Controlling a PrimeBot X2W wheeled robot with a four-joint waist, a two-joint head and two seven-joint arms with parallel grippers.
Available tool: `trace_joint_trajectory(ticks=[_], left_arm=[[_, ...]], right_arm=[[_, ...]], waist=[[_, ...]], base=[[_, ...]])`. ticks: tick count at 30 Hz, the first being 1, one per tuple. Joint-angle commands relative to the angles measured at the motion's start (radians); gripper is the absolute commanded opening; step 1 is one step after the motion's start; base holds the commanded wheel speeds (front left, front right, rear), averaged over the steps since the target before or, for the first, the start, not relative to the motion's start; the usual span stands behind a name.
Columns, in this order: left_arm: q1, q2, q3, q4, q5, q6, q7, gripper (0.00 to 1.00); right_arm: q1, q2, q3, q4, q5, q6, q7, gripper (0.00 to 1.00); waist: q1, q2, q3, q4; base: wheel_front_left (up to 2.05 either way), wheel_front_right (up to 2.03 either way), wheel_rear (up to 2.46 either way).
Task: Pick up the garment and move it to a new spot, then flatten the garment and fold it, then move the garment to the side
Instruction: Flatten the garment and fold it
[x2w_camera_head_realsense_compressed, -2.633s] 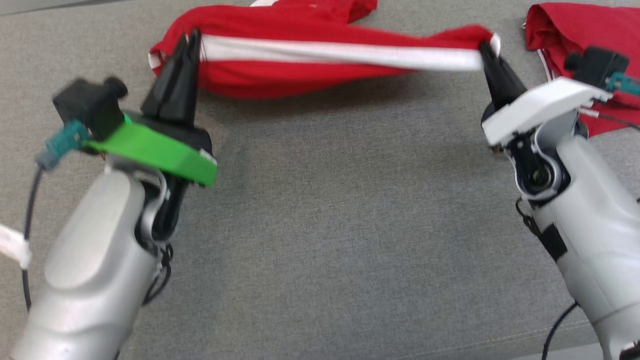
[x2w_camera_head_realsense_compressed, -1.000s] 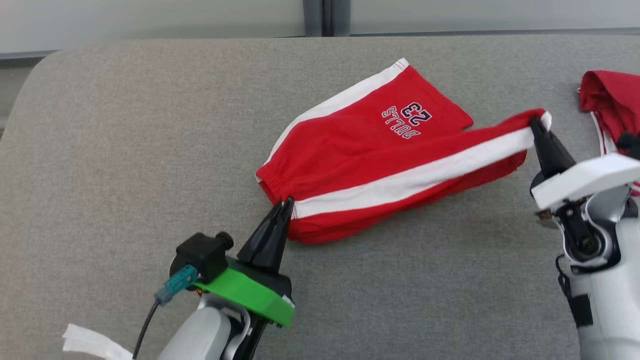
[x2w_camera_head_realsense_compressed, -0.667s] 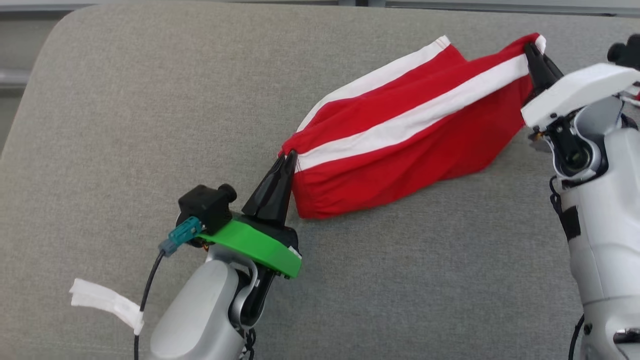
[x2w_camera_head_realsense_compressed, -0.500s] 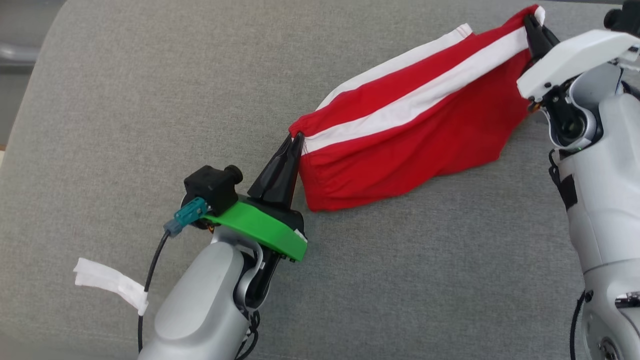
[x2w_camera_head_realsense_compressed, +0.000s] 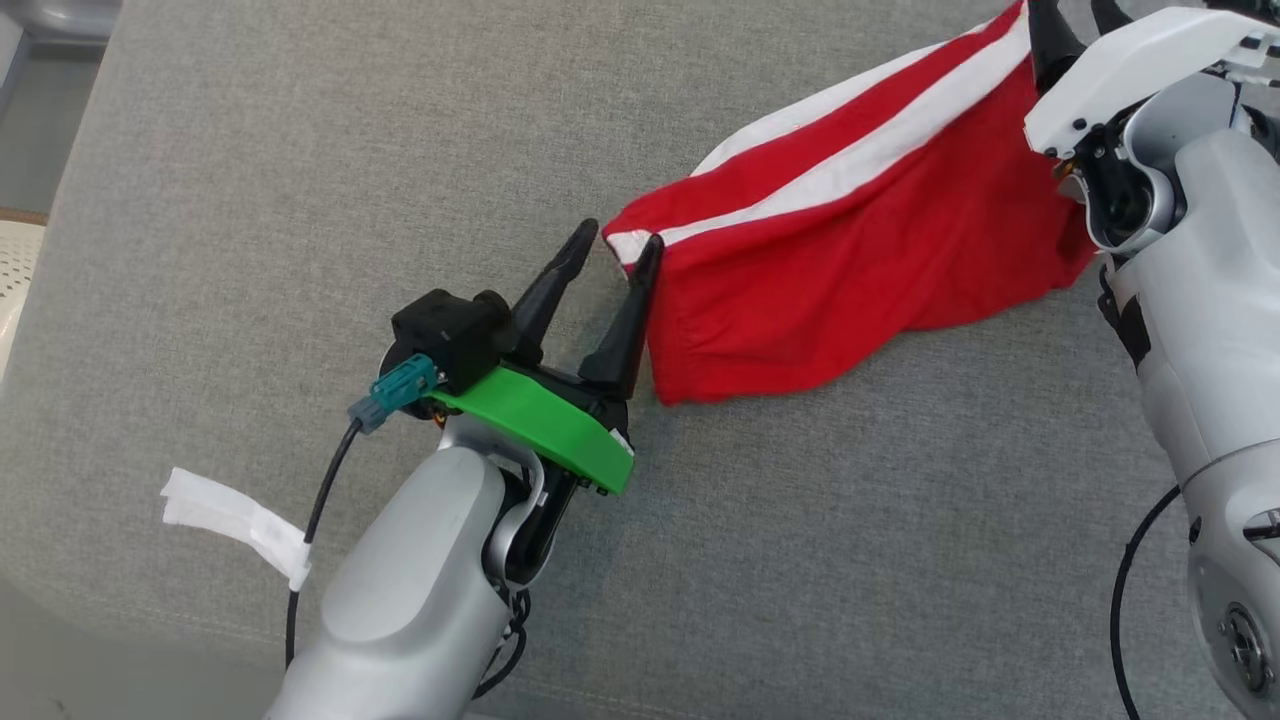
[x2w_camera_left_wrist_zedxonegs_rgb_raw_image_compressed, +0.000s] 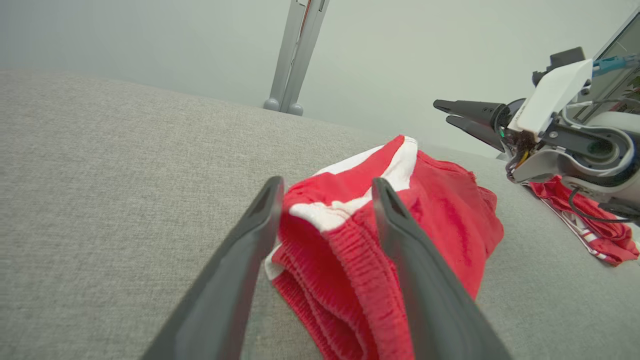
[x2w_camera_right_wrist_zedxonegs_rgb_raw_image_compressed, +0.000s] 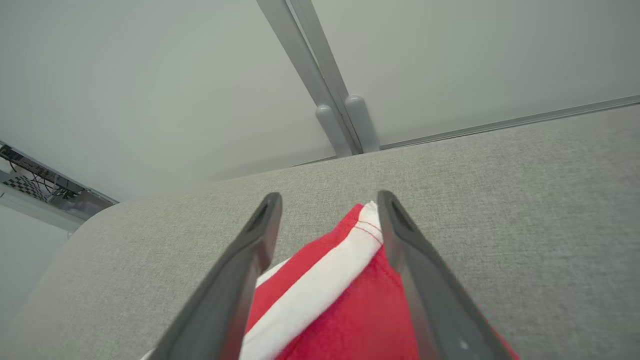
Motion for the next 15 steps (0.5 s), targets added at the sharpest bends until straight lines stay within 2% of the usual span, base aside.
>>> trace_joint_trajectory(ticks=[1, 8, 15], left_arm=[[-0.012, 0.001, 0.008, 0.005, 0.027, -0.002, -0.003, 1.0], [0.068, 0.001, 0.068, -0.003, 0.156, 0.016, -0.003, 1.0], [0.186, 0.009, 0.233, -0.091, 0.258, 0.042, -0.003, 1.0]], right_arm=[[0.001, -0.02, 0.014, 0.008, 0.01, 0.0, -0.014, 1.0], [0.066, -0.091, 0.12, 0.017, 0.046, 0.0, -0.033, 1.0], [0.157, -0.163, 0.229, -0.003, 0.097, 0.0, -0.026, 1.0]], waist=[[-0.0001, 0.0, -0.014, -0.008], [-0.0001, 0.0, -0.059, -0.015], [-0.0001, 0.0, -0.095, -0.018]], base=[[0.0, 0.0, 0.0], [0.0, 0.0, 0.0], [0.0, 0.0, 0.0]])
